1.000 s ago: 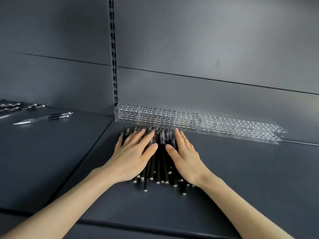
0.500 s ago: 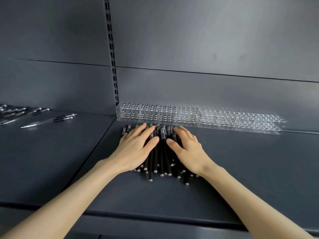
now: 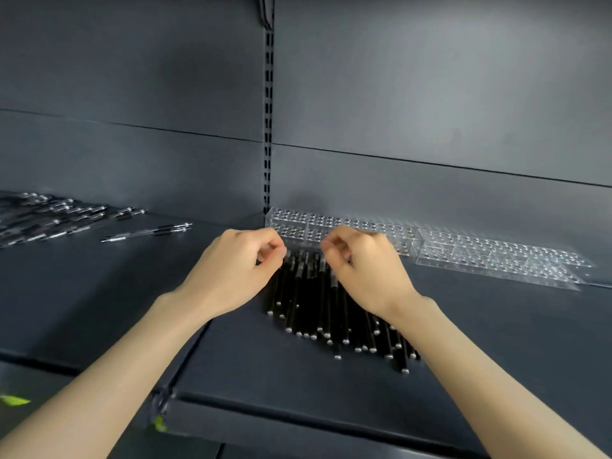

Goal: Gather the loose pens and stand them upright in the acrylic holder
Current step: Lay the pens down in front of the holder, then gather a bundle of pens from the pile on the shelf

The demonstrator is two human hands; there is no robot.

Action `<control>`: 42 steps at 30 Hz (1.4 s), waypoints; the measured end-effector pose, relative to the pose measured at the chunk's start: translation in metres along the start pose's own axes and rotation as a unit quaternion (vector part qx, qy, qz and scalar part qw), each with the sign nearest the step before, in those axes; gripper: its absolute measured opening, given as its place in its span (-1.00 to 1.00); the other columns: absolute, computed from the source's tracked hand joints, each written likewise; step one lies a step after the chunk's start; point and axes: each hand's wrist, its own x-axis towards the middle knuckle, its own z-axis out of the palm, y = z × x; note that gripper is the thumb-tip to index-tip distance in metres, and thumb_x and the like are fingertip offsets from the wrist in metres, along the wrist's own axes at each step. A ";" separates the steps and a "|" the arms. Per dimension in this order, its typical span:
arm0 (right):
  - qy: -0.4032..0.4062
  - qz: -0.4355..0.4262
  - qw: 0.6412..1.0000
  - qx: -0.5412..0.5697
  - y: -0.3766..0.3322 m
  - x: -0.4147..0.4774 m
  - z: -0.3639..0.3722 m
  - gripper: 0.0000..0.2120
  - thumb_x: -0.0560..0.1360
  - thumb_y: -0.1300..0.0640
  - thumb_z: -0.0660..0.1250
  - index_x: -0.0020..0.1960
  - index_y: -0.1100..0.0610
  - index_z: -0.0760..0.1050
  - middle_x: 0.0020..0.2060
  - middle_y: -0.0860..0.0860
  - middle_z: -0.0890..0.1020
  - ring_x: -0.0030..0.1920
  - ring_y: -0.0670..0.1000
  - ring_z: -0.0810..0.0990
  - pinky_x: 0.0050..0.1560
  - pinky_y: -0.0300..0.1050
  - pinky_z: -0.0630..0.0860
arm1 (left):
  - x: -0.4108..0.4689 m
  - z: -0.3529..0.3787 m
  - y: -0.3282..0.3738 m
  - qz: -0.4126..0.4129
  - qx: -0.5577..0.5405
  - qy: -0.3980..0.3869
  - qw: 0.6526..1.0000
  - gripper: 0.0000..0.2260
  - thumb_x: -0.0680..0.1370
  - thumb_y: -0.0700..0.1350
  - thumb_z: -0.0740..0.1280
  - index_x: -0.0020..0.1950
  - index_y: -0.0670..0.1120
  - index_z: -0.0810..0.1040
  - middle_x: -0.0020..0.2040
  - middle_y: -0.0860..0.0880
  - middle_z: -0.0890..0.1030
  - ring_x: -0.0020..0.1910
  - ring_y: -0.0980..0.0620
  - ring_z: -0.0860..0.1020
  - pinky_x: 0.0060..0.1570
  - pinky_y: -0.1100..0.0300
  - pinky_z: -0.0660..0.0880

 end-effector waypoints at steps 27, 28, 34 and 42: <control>-0.098 -0.073 0.992 -0.014 -0.364 0.133 0.289 -0.79 0.60 0.00 0.15 0.06 0.09 0.49 0.02 -0.06 0.49 -0.18 -0.02 0.45 -0.12 -0.14 0.39 | -0.090 -0.271 -0.396 -0.093 0.094 -0.052 0.990 -0.71 0.58 0.05 0.23 0.28 0.02 0.45 0.19 0.13 0.47 0.21 0.11 0.43 0.19 0.14 0.38; -0.100 -0.072 0.992 -0.019 -0.369 0.142 0.298 -0.79 0.60 0.00 0.15 0.07 0.10 0.49 0.02 -0.05 0.49 -0.17 -0.02 0.45 -0.12 -0.15 0.37 | -0.085 -0.273 -0.409 -0.109 0.100 -0.055 0.988 -0.70 0.58 0.05 0.22 0.29 0.01 0.43 0.23 0.11 0.45 0.24 0.08 0.41 0.21 0.12 0.37; -0.121 -0.032 0.992 -0.030 -0.380 0.198 0.351 -0.74 0.59 0.00 0.16 0.15 0.11 0.48 0.11 0.01 0.50 0.12 0.08 0.47 0.04 -0.10 0.38 | -0.035 -0.278 -0.475 -0.186 0.164 -0.090 0.964 -0.49 0.55 0.21 0.19 0.40 -0.03 0.28 0.37 -0.02 0.32 0.36 -0.06 0.26 0.25 0.05 0.27; -0.167 0.054 0.980 -0.092 -0.377 0.249 0.401 -0.56 0.62 -0.08 0.07 0.43 0.07 0.26 0.42 0.04 0.30 0.44 0.17 0.16 0.39 0.05 0.12 | 0.028 -0.264 -0.526 -0.246 0.162 -0.157 0.943 -0.16 0.39 0.43 0.20 0.46 -0.09 0.11 0.43 -0.11 0.27 0.39 -0.17 0.23 0.28 -0.02 0.22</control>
